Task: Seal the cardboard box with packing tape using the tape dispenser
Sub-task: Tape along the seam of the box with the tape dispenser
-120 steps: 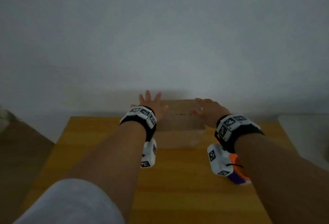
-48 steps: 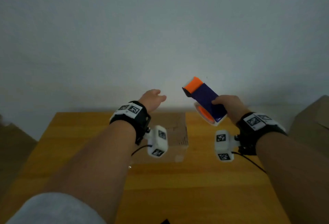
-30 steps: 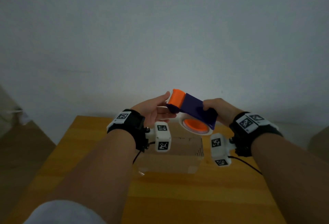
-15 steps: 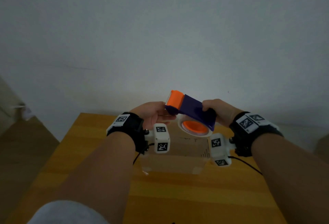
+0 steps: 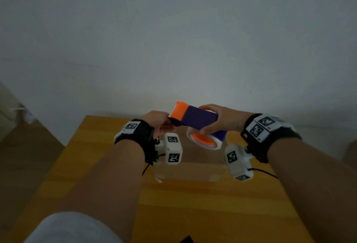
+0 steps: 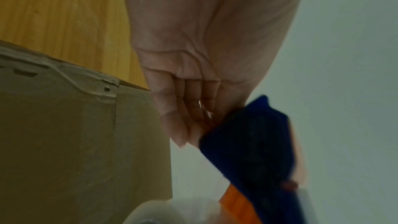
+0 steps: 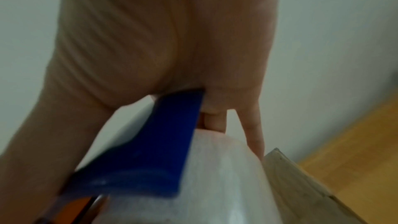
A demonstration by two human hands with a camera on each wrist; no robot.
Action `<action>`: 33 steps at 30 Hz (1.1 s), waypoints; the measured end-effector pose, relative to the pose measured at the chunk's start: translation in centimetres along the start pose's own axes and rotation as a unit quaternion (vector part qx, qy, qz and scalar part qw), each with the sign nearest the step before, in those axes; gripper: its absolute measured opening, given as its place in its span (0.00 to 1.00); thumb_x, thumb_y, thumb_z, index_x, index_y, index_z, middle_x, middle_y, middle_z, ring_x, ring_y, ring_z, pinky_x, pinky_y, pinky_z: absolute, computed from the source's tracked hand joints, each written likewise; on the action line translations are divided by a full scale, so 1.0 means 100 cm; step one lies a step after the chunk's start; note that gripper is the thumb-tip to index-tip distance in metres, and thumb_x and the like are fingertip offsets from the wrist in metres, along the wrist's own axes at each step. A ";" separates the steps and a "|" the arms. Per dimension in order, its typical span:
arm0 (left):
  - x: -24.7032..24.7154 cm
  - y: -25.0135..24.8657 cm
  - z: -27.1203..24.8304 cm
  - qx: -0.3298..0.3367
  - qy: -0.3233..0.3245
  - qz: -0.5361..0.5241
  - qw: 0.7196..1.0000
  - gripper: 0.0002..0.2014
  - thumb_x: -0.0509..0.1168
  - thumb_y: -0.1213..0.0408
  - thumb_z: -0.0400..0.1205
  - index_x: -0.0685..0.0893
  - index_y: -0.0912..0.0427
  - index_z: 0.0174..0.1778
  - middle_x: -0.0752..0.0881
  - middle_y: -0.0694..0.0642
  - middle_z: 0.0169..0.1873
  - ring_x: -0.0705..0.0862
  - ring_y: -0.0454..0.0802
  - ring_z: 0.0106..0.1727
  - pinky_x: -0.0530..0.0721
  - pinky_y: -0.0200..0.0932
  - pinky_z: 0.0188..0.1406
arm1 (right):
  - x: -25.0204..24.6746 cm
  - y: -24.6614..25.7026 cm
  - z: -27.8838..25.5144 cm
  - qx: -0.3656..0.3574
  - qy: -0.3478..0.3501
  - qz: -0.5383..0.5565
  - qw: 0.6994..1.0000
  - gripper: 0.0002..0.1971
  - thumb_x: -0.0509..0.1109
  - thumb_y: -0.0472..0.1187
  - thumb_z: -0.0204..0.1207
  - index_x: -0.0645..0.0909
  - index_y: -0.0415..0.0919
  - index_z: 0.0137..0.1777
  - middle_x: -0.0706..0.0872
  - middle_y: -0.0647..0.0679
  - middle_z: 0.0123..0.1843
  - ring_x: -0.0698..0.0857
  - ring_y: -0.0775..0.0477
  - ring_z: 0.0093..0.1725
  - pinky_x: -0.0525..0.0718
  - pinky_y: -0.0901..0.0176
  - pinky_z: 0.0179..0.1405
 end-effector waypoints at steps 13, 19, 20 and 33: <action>-0.019 0.004 0.002 -0.012 -0.060 -0.061 0.996 0.13 0.58 0.77 0.83 0.77 0.66 0.32 0.81 0.57 0.13 0.79 0.44 0.09 0.79 0.33 0.10 | 0.007 0.040 0.001 -0.128 -0.117 -0.188 0.967 0.41 0.81 0.52 0.62 0.63 0.56 0.72 0.83 0.48 0.58 0.85 0.46 0.49 0.86 0.54 0.46; -0.027 0.006 -0.002 -0.011 -0.052 -0.055 0.997 0.11 0.59 0.78 0.82 0.78 0.67 0.33 0.81 0.54 0.11 0.79 0.43 0.10 0.78 0.32 0.11 | -0.002 0.044 -0.001 -0.142 -0.135 -0.140 0.971 0.34 0.76 0.37 0.64 0.72 0.57 0.70 0.83 0.55 0.58 0.82 0.51 0.53 0.78 0.65 0.45; -0.029 0.007 -0.002 -0.010 -0.057 -0.057 0.997 0.12 0.59 0.77 0.82 0.77 0.66 0.33 0.81 0.55 0.12 0.80 0.44 0.12 0.79 0.32 0.11 | -0.001 0.044 -0.002 -0.145 -0.131 -0.147 0.970 0.34 0.76 0.36 0.65 0.72 0.56 0.71 0.82 0.56 0.59 0.81 0.52 0.54 0.77 0.64 0.47; -0.066 0.041 -0.016 -0.018 -0.069 -0.036 0.997 0.13 0.61 0.72 0.84 0.79 0.64 0.33 0.83 0.53 0.17 0.81 0.46 0.25 0.80 0.37 0.30 | 0.017 0.036 -0.007 -0.130 -0.077 -0.243 0.958 0.37 0.76 0.37 0.66 0.68 0.58 0.75 0.80 0.57 0.61 0.77 0.54 0.54 0.73 0.61 0.51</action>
Point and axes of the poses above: each hand's wrist, its own z-axis towards the middle knuckle, its own x-axis out of the palm, y = z × x, the point moved 6 cm from there along z, towards the middle knuckle
